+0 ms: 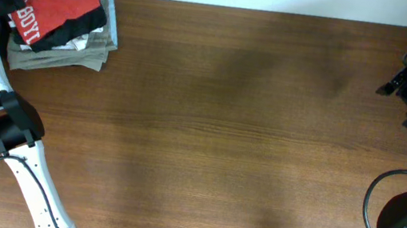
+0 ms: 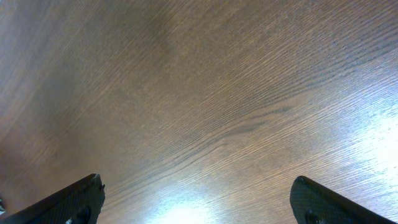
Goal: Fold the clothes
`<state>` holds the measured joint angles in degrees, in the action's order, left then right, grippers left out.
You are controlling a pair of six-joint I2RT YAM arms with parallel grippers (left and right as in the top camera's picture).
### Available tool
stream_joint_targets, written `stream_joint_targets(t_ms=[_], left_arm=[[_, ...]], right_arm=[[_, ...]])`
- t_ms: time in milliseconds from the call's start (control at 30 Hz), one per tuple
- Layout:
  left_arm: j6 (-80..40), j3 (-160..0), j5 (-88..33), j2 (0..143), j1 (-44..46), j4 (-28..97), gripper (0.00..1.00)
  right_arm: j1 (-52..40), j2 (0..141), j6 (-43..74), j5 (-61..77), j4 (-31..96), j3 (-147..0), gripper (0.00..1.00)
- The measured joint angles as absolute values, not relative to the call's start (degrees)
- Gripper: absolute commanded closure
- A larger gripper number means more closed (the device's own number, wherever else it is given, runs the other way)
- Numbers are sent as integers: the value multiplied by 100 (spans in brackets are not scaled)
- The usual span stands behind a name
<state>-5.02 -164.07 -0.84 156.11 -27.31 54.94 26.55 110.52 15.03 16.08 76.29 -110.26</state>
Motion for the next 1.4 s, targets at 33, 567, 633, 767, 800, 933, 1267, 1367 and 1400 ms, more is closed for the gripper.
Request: stream_joint_targets(t_ms=[33,567,633,767,800,933,1267,1367,1400], left_arm=[[-502,-16573,-309,15609,-2718,5500,30],[36,-16215,106,16103,-2231,3889,92],[43,-16201,110,16027,-2375,3780,89],[45,-16149,-797,14853,-2320,3701,86],[47,-16180,-1041,14665,-2252,3837,86],[47,-16127,-1553,14894,-1586,4635,86],[49,-15989,-1737,15246,-1247,5688,31],[86,-15968,-1817,13712,-1249,7078,1],[82,-16003,-1911,12993,-1249,7728,1]], right_arm=[[2655,11052,1500,1605,7627,-11026,1],[2655,11052,1503,1605,7629,-11026,1],[2655,11052,1500,1605,7627,-11026,1],[2655,11054,1500,1605,7629,-11026,1],[2655,11052,1503,1605,7627,-11026,1],[2655,11052,1500,1605,7629,-11026,1],[2655,11052,1500,1608,7634,-11026,1],[2655,11054,1500,1603,7629,-11026,1],[2655,11054,1503,1605,7636,-11026,1]])
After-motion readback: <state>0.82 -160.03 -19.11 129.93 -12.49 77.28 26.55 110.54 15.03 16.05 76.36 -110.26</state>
